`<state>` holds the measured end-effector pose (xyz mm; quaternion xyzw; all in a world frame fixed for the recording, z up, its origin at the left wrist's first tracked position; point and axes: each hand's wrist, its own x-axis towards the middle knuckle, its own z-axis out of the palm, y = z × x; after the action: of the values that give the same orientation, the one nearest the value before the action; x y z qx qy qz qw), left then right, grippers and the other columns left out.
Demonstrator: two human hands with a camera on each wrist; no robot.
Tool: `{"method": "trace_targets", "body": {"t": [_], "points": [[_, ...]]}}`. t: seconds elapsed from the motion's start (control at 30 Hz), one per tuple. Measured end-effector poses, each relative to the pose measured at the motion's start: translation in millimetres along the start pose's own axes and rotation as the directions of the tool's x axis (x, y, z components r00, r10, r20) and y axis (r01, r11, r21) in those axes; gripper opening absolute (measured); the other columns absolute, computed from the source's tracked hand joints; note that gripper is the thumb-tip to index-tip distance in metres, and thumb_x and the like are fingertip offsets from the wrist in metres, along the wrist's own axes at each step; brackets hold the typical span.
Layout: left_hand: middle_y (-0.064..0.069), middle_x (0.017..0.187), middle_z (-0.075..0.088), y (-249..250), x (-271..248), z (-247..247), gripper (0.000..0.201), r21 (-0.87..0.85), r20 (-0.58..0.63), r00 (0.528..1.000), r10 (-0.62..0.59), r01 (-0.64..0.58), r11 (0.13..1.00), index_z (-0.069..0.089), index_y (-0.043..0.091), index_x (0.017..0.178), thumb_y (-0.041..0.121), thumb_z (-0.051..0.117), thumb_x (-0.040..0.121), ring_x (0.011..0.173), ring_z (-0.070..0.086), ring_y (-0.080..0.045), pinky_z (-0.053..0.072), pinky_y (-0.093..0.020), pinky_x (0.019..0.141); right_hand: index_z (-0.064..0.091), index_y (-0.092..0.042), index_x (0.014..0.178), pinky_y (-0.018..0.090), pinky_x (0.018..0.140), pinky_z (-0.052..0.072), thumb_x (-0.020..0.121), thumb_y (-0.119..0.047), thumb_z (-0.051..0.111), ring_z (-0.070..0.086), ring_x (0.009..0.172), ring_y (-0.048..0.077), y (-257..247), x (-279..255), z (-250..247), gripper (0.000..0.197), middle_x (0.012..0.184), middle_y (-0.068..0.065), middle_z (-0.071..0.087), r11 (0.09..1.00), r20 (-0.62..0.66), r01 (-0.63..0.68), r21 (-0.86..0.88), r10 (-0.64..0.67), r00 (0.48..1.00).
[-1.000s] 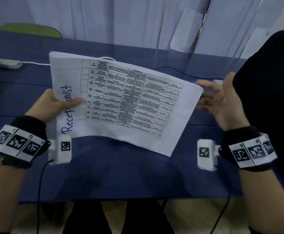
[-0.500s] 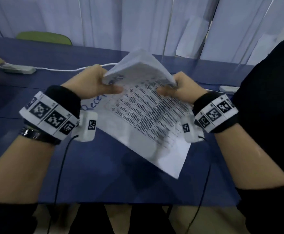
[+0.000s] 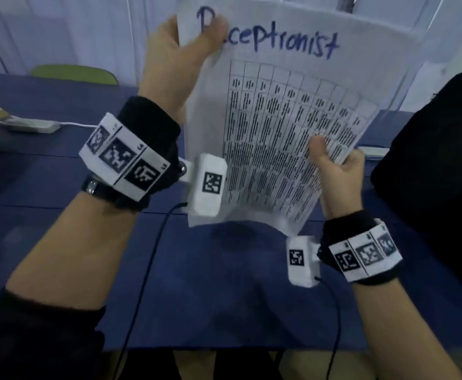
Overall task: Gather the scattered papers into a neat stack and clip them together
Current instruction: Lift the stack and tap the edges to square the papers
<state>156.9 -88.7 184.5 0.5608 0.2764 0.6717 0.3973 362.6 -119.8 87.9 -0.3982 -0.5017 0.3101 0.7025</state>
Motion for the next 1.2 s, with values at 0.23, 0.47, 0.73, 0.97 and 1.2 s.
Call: {"method": "trace_targets", "body": {"t": [0.23,0.47,0.73,0.97,1.2], "points": [[0.015,0.071,0.075,-34,-19,-19,0.016,0.137,0.061,0.987,-0.147,0.138,0.981,0.066,0.021,0.083,0.008,0.072,0.076,0.074,0.070,-0.002,0.056,-0.022,0.073,0.064,-0.021,0.087,0.022,0.077,0.056,0.053,-0.039,0.074,0.069,0.080,0.000,-9,0,0,0.039,0.075,-0.015,0.075,0.995,0.070,-0.091,0.037,0.088,0.994],[0.011,0.064,0.074,-24,-21,-12,0.006,0.083,-0.077,0.991,-0.111,0.117,0.990,0.067,0.013,0.079,0.009,0.071,0.079,0.064,0.070,-0.003,0.057,-0.023,0.067,0.058,-0.011,0.101,0.003,0.082,0.039,0.081,-0.014,0.067,0.058,0.083,-0.015,-24,12,15,0.022,0.088,-0.021,0.058,0.993,-0.034,-0.094,0.068,0.097,0.995],[0.004,0.094,0.076,-15,-29,-22,0.037,0.103,-0.049,0.986,-0.156,0.161,0.982,0.070,0.019,0.090,0.052,0.055,0.084,0.096,0.070,-0.012,0.054,-0.036,0.093,0.064,-0.020,0.094,0.033,0.098,0.049,0.043,-0.042,0.079,0.068,0.095,0.006,-31,4,14,0.057,0.083,-0.013,0.075,0.988,0.078,-0.145,0.051,0.141,0.987],[-0.013,0.093,0.050,3,-20,-15,0.026,-0.073,-0.060,0.977,-0.204,0.199,0.977,0.060,0.011,0.091,0.029,0.046,0.079,0.079,0.046,-0.024,0.041,-0.029,0.068,0.066,-0.020,0.090,0.046,0.105,0.043,0.043,-0.052,0.080,0.065,0.106,0.017,-28,3,16,0.059,0.091,-0.007,0.075,0.993,0.086,-0.099,0.068,0.093,0.992],[-0.017,0.117,0.048,4,-14,-26,0.052,-0.094,0.115,0.925,-0.363,0.374,0.923,0.055,0.000,0.128,0.024,0.028,0.090,0.102,0.050,-0.029,0.041,-0.037,0.087,0.064,-0.009,0.101,0.050,0.107,0.040,0.043,-0.056,0.081,0.062,0.113,0.024,-27,4,16,0.077,0.105,0.005,0.071,0.995,0.058,-0.084,0.050,0.081,0.995]]}}
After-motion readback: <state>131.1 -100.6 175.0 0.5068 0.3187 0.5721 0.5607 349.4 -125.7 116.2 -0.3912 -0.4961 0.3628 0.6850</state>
